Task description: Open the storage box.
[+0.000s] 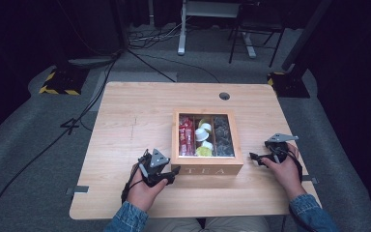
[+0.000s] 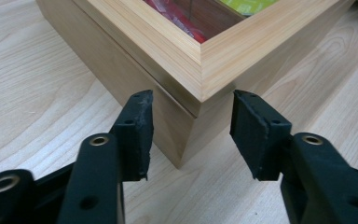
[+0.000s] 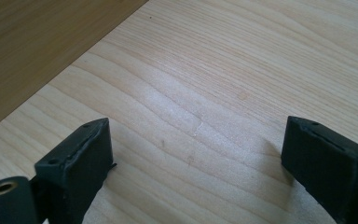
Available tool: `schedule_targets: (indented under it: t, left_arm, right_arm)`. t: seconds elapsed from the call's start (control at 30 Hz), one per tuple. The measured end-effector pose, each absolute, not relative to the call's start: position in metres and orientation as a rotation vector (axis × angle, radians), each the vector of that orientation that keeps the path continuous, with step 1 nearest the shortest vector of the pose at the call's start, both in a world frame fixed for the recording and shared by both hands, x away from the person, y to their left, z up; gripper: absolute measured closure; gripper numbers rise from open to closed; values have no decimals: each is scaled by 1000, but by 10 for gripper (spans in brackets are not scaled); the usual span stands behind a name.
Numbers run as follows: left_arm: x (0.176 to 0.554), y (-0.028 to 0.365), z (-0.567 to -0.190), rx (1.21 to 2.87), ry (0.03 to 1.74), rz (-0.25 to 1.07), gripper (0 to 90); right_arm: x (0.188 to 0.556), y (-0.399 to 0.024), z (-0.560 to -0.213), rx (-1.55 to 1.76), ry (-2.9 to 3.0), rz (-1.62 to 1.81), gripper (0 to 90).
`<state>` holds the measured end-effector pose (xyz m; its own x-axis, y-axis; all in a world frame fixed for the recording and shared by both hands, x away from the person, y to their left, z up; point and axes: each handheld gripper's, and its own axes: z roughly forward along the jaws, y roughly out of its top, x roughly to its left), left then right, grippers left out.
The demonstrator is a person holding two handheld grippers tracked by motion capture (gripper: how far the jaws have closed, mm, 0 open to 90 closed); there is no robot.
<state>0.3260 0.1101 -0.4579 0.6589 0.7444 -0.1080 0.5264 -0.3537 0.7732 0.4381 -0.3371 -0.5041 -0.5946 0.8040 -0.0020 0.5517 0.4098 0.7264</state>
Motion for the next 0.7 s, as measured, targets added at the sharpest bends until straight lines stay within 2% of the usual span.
schedule_targets:
  t: [0.2, 0.3, 0.5, 0.7]
  left_arm:
    - [326, 110, -455, 2056, 970, 348, 532]
    - [327, 110, -453, 2067, 967, 358, 534]
    - [326, 106, -448, 2096, 935, 417, 551]
    - [327, 105, -446, 2105, 946, 411, 557]
  right_arm:
    - [438, -337, -504, 1164, 2322, 1000, 103]
    - [433, -337, -502, 1147, 2328, 1059, 253]
    - [406, -332, -470, 1085, 2335, 1180, 254]
    - [375, -321, -444, 961, 2421, 1183, 246]
